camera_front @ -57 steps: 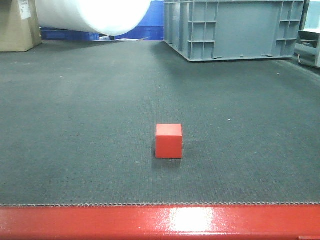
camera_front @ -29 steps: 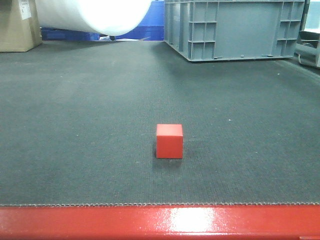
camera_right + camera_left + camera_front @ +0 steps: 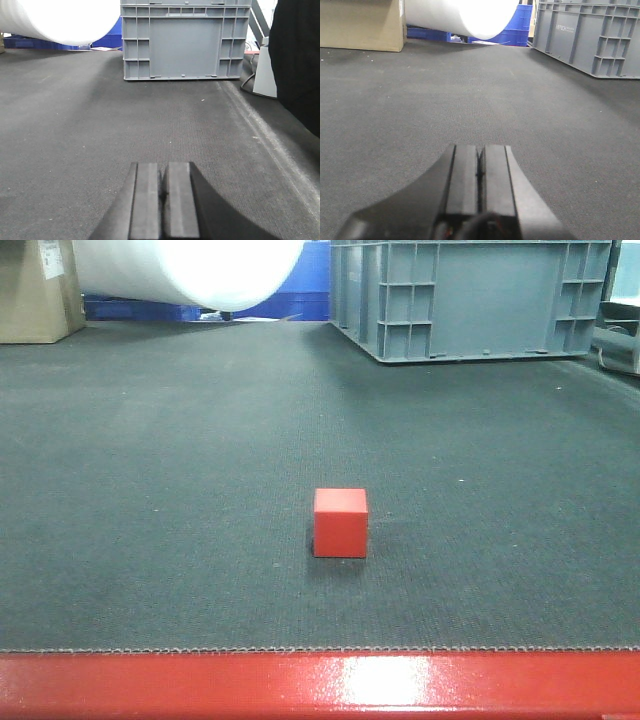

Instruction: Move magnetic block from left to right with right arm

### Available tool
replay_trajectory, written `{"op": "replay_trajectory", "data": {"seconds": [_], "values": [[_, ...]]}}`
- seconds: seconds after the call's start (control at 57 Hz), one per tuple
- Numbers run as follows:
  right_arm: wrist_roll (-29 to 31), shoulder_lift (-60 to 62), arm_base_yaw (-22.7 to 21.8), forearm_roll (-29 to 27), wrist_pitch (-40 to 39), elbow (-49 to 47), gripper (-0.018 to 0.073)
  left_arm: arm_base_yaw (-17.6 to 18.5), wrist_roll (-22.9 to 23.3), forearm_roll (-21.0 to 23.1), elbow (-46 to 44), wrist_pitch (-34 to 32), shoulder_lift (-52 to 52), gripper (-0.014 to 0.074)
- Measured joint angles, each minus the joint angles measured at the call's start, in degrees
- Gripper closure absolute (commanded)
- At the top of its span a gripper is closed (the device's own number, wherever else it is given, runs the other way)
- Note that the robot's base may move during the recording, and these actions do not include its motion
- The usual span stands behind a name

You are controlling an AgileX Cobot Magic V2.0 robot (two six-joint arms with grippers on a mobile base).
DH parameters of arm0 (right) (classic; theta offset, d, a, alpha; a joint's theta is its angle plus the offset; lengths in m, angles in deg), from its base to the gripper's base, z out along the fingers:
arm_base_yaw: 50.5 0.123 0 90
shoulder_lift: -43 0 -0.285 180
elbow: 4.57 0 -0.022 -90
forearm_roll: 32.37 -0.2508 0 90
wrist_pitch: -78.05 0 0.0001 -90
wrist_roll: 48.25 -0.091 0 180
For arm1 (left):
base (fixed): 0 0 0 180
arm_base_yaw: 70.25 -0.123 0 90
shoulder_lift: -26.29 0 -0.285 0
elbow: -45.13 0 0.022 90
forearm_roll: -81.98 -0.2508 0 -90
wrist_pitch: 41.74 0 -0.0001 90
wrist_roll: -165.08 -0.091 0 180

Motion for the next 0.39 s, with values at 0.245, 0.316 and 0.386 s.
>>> {"op": "replay_trajectory", "data": {"seconds": [0.245,0.316,0.386], "values": [[0.0,0.0,0.0,0.0,0.0,0.0,0.0494,0.0,0.0,0.0,0.0,0.0,0.0,0.0722],[0.0,0.0,0.0,0.0,0.0,0.0,0.0494,0.0,0.0,0.0,0.0,0.0,0.0,0.0722],[0.0,0.0,0.0,0.0,0.0,0.0,0.0494,0.0,0.0,0.0,0.0,0.0,0.0,0.0722]]}}
